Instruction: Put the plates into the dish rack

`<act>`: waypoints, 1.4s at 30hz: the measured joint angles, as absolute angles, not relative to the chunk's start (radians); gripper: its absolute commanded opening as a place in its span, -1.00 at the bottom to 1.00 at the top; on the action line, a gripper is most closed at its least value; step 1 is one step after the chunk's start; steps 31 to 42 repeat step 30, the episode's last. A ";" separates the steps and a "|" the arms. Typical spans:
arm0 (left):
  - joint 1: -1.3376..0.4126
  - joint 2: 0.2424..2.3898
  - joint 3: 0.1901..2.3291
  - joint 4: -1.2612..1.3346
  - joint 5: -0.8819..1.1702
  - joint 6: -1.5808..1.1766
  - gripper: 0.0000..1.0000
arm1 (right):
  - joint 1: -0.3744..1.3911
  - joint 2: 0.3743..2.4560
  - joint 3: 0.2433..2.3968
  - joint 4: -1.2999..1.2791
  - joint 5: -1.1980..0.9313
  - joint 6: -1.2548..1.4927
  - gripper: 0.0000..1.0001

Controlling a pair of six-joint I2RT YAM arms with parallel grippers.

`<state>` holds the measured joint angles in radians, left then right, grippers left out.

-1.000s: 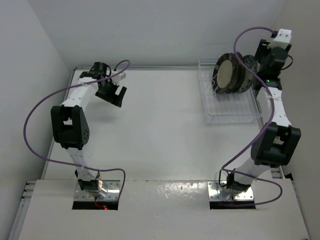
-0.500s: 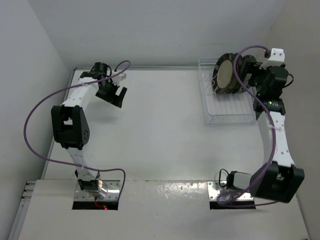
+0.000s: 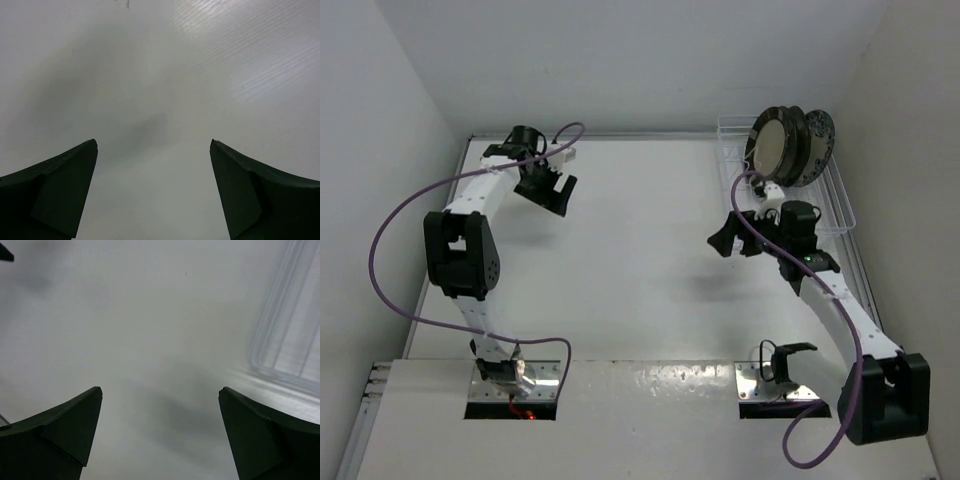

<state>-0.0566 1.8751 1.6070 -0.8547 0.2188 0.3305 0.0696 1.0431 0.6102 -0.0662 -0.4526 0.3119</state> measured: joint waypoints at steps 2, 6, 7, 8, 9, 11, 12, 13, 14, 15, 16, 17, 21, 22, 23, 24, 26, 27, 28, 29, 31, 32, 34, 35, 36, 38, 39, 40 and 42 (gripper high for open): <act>-0.062 1.866 1.590 -0.844 0.215 0.331 1.00 | 0.120 1.044 0.599 -0.102 -0.418 0.346 1.00; -0.076 1.835 1.536 -0.825 0.204 0.331 1.00 | 0.195 1.058 0.611 -0.171 -0.346 0.381 1.00; -0.080 1.825 1.520 -0.822 0.201 0.330 1.00 | 0.211 1.062 0.612 -0.194 -0.326 0.389 1.00; -0.083 1.812 1.498 -0.814 0.197 0.330 1.00 | 0.229 1.065 0.612 -0.218 -0.297 0.398 1.00; -0.086 1.801 1.480 -0.813 0.193 0.330 1.00 | 0.244 1.068 0.612 -0.243 -0.273 0.405 1.00; -0.091 1.778 1.440 -0.801 0.186 0.330 1.00 | 0.271 1.075 0.612 -0.296 -0.228 0.419 1.00; -0.093 1.766 1.420 -0.797 0.183 0.330 1.00 | 0.281 1.077 0.612 -0.323 -0.207 0.424 1.00; -0.096 1.756 1.405 -0.796 0.179 0.331 1.00 | 0.287 1.078 0.612 -0.345 -0.195 0.427 1.00; -0.098 1.745 1.390 -0.793 0.175 0.330 1.00 | 0.292 1.076 0.612 -0.363 -0.181 0.430 1.00; -0.100 1.732 1.371 -0.785 0.171 0.330 1.00 | 0.299 1.074 0.611 -0.375 -0.172 0.433 1.00; -0.102 1.720 1.356 -0.782 0.168 0.330 1.00 | 0.302 1.068 0.607 -0.379 -0.162 0.436 1.00; -0.104 1.709 1.343 -0.779 0.167 0.330 1.00 | 0.306 1.058 0.602 -0.383 -0.153 0.439 1.00; -0.105 1.663 1.291 -0.754 0.161 0.330 1.00 | 0.324 1.011 0.579 -0.404 -0.122 0.446 1.00; -0.105 1.655 1.283 -0.749 0.160 0.330 1.00 | 0.326 1.003 0.575 -0.408 -0.113 0.447 1.00; -0.105 1.648 1.275 -0.745 0.159 0.330 1.00 | 0.329 0.995 0.572 -0.413 -0.106 0.447 1.00; -0.105 1.642 1.269 -0.742 0.159 0.330 1.00 | 0.331 0.989 0.570 -0.417 -0.102 0.448 1.00; -0.105 1.632 1.261 -0.738 0.160 0.330 1.00 | 0.332 0.975 0.565 -0.424 -0.094 0.450 1.00; -0.105 1.629 1.259 -0.735 0.160 0.330 1.00 | 0.332 0.966 0.562 -0.426 -0.086 0.453 1.00; -0.105 1.627 1.258 -0.732 0.160 0.330 1.00 | 0.332 0.957 0.558 -0.426 -0.081 0.455 1.00; -0.105 1.627 1.258 -0.728 0.160 0.330 1.00 | 0.332 0.949 0.554 -0.425 -0.076 0.458 1.00; -0.105 1.627 1.258 -0.724 0.161 0.330 1.00 | 0.334 0.940 0.548 -0.424 -0.068 0.464 1.00; -0.105 1.627 1.258 -0.724 0.161 0.330 1.00 | 0.334 0.940 0.548 -0.424 -0.068 0.464 1.00; -0.105 1.627 1.258 -0.724 0.161 0.330 1.00 | 0.334 0.940 0.548 -0.424 -0.068 0.464 1.00; -0.105 1.627 1.258 -0.724 0.161 0.330 1.00 | 0.334 0.940 0.548 -0.424 -0.068 0.464 1.00; -0.105 1.627 1.258 -0.724 0.161 0.330 1.00 | 0.334 0.940 0.548 -0.424 -0.068 0.464 1.00; -0.105 1.627 1.258 -0.724 0.161 0.330 1.00 | 0.334 0.940 0.548 -0.424 -0.068 0.464 1.00; -0.105 1.627 1.258 -0.724 0.161 0.330 1.00 | 0.334 0.940 0.548 -0.424 -0.068 0.464 1.00; -0.105 1.627 1.258 -0.724 0.161 0.330 1.00 | 0.334 0.940 0.548 -0.424 -0.068 0.464 1.00; -0.105 1.627 1.258 -0.724 0.161 0.330 1.00 | 0.334 0.940 0.548 -0.424 -0.068 0.464 1.00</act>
